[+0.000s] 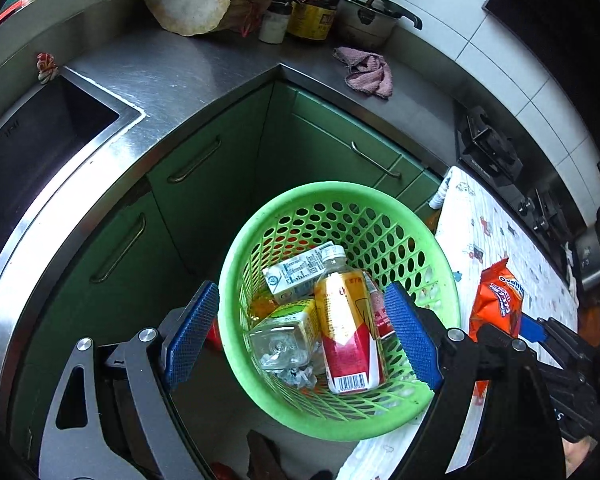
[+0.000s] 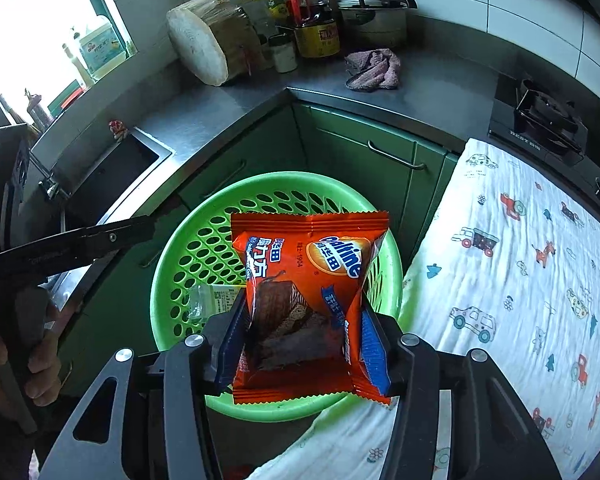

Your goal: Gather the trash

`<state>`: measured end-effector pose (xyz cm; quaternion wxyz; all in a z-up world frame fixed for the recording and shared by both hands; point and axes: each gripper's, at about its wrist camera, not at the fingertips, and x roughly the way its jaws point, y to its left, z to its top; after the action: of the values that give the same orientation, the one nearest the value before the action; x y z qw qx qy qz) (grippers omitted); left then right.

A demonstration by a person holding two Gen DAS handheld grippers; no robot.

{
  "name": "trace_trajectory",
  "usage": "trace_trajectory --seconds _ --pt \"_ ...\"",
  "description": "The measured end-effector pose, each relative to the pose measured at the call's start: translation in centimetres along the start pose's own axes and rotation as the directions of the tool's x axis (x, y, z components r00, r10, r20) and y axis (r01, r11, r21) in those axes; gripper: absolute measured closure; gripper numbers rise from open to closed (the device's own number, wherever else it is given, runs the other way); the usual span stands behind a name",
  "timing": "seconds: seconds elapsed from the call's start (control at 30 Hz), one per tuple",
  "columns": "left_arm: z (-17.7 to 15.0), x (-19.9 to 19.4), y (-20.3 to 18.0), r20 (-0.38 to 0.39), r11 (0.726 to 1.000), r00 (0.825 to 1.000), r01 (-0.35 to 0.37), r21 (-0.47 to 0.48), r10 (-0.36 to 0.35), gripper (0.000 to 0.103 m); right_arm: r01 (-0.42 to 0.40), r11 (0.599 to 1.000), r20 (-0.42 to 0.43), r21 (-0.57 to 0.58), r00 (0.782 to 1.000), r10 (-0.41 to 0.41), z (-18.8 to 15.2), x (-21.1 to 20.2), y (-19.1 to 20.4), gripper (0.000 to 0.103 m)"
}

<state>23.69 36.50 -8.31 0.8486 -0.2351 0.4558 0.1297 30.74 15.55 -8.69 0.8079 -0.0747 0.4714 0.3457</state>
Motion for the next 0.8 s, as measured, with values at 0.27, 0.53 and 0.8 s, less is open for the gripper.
trace_trajectory --seconds 0.27,0.53,0.8 --pt "-0.2 -0.9 0.5 0.011 1.000 1.000 -0.007 0.003 0.007 0.017 -0.009 1.000 0.006 -0.001 1.000 0.009 0.7 0.9 0.7 0.033" --pt "-0.4 -1.0 0.3 0.014 1.000 1.000 -0.014 0.009 0.014 0.017 -0.012 1.000 0.016 -0.003 1.000 0.012 0.8 0.8 0.8 0.030" --pt "-1.1 -1.8 0.0 0.027 0.999 0.999 -0.033 0.017 0.032 0.016 -0.010 1.000 0.027 -0.019 1.000 0.010 -0.4 -0.7 0.7 0.028"
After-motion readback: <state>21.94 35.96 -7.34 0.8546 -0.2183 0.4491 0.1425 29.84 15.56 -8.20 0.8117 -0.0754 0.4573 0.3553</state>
